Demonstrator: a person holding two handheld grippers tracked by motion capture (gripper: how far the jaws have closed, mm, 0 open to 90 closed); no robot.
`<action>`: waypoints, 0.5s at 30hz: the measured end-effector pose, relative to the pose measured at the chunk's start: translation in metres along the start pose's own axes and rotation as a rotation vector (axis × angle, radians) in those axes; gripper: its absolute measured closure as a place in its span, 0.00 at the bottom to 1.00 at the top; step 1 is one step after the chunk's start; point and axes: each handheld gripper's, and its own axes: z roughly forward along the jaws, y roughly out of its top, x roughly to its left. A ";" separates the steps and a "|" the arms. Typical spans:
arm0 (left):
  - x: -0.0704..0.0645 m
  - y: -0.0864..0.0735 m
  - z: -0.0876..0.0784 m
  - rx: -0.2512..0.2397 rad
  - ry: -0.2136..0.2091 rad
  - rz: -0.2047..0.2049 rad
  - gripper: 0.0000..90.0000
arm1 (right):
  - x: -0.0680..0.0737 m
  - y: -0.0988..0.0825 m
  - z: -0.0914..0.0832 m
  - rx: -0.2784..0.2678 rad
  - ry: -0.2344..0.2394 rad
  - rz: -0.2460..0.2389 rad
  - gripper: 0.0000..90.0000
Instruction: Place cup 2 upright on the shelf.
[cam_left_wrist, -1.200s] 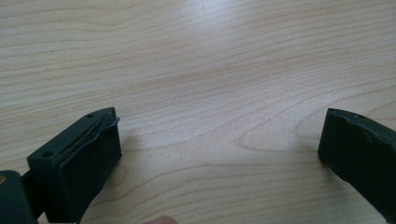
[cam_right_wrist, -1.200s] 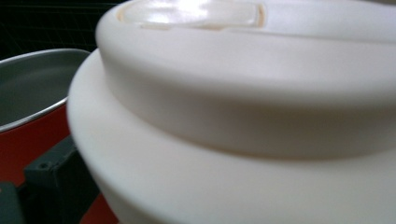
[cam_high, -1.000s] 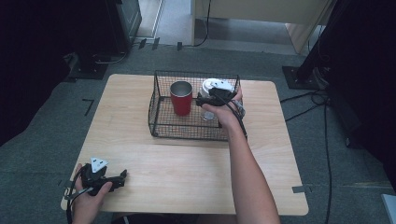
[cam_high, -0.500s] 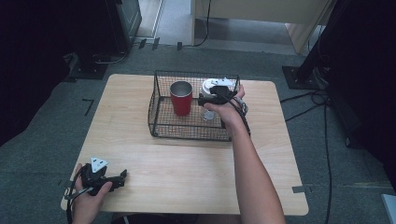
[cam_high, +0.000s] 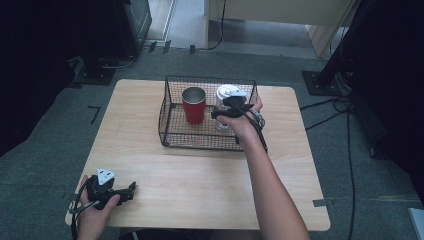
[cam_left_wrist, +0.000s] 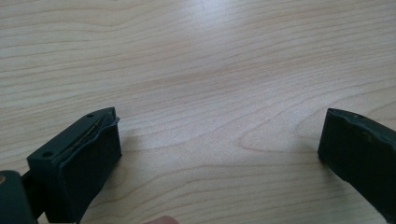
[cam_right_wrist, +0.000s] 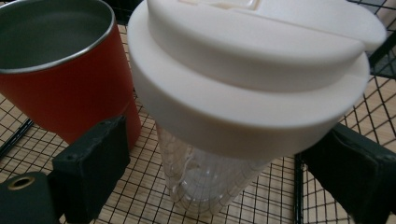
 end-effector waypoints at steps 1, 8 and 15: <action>0.000 0.000 0.000 0.000 0.000 0.000 0.00 | 0.001 -0.001 -0.002 -0.002 0.000 0.001 0.09; 0.000 0.000 0.000 -0.001 0.000 -0.002 0.00 | 0.005 -0.005 -0.018 -0.031 0.002 -0.022 0.09; 0.000 0.000 0.000 -0.001 0.000 -0.002 0.00 | 0.004 -0.013 -0.030 -0.053 0.027 -0.029 0.09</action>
